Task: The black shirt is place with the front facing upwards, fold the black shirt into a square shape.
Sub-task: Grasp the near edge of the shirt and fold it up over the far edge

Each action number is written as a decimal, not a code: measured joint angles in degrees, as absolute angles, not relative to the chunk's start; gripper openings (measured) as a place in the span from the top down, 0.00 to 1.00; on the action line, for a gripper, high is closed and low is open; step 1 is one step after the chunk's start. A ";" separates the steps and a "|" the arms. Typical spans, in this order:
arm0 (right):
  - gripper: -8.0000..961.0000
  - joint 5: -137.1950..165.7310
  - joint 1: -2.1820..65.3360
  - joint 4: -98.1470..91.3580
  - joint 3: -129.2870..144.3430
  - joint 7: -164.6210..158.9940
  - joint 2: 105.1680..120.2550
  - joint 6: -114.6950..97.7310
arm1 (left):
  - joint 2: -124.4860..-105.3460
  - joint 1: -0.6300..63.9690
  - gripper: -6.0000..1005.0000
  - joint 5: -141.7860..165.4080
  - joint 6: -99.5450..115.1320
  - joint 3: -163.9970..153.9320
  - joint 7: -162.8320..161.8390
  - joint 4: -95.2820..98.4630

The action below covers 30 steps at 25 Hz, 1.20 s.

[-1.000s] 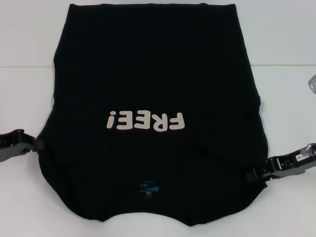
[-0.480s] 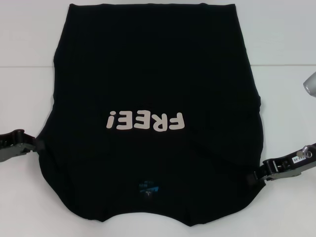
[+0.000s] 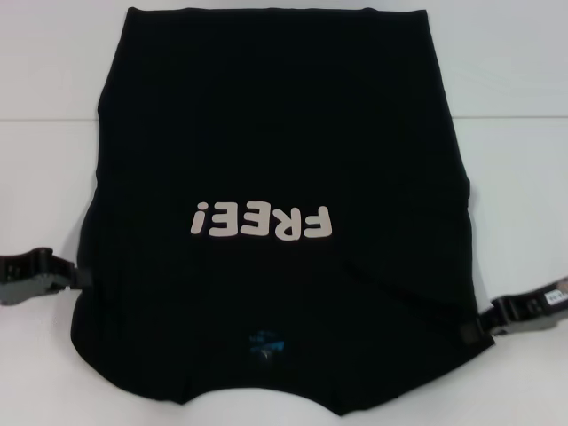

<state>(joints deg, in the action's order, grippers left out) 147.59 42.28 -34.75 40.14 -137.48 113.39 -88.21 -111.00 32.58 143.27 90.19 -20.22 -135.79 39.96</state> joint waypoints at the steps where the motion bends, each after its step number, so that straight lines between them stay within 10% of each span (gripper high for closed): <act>1: 0.94 147.59 41.83 -34.81 40.08 -137.46 113.07 -89.10 | -110.95 32.52 0.98 143.37 91.15 -20.21 -135.77 40.04; 18: 0.94 148.00 33.44 -39.56 39.50 -135.30 110.13 -101.59 | -112.20 27.34 0.97 147.04 112.20 -21.49 -135.18 46.66; 30: 0.91 143.69 42.08 -36.83 30.42 -136.72 109.17 -89.38 | -110.52 40.72 0.96 146.98 89.92 -22.74 -142.65 36.88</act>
